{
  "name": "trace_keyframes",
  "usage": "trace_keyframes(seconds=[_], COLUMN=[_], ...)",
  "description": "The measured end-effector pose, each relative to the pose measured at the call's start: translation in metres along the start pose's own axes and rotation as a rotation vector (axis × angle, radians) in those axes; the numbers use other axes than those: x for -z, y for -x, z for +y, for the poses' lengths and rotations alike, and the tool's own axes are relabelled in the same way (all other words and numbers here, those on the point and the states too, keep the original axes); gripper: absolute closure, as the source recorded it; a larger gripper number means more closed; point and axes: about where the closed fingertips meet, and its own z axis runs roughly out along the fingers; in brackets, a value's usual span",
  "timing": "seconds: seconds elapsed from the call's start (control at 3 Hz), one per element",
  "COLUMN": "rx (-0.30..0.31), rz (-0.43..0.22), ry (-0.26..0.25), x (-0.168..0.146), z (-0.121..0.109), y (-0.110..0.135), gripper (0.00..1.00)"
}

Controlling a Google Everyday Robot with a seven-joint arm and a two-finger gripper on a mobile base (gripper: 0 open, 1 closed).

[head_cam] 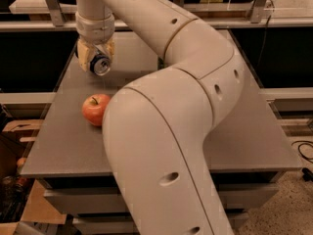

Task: Pick pepsi can

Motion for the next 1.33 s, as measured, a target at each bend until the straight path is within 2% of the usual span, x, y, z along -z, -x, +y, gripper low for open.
trace_keyframes(seconds=[0.67, 1.33], rx=[-0.08, -0.087], rz=[-0.069, -0.121], ry=[-0.008, 0.001], x=[0.058, 0.088], z=[-0.001, 0.002], y=[-0.007, -0.01], gripper=[1.0, 1.0])
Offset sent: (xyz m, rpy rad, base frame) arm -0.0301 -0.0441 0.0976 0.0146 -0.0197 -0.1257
